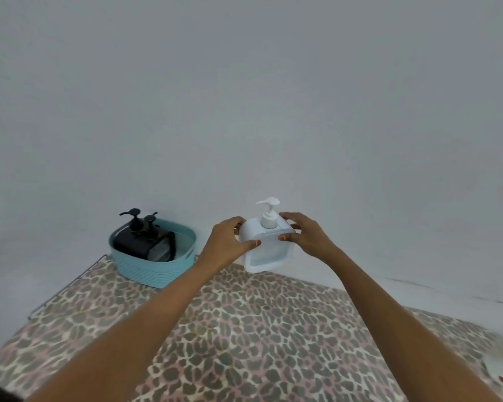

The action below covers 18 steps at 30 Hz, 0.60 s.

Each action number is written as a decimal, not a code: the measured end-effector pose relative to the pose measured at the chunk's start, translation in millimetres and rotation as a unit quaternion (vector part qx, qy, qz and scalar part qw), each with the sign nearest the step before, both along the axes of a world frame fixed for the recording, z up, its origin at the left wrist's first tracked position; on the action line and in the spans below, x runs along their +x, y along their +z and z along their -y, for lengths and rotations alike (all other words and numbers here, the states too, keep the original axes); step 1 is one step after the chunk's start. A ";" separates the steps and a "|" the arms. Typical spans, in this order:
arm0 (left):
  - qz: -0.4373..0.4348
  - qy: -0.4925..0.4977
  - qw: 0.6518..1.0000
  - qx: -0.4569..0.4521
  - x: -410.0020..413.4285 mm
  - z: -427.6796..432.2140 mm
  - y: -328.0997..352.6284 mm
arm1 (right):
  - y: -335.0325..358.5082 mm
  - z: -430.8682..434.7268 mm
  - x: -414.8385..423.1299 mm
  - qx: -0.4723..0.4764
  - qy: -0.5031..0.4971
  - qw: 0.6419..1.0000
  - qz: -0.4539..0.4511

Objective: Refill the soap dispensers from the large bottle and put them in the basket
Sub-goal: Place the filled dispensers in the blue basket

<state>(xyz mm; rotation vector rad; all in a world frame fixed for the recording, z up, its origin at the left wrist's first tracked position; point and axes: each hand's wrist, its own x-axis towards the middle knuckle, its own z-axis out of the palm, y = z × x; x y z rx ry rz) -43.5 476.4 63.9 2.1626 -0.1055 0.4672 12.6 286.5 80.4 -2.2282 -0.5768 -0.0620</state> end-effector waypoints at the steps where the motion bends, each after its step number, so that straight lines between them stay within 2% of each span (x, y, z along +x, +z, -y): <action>1: 0.001 0.014 1.000 -0.001 -0.2 -12.8 0.7 | 2.0 -14.7 3.8 -0.007 0.014 1.000 0.004; 10: 0.024 0.128 0.992 -0.004 -7.9 -107.1 -2.4 | 7.8 -133.4 33.1 -0.037 0.119 0.992 0.014; 18: 0.035 0.208 0.977 -0.015 -3.3 -146.0 -15.5 | -0.5 -195.2 56.8 -0.065 0.163 0.985 0.006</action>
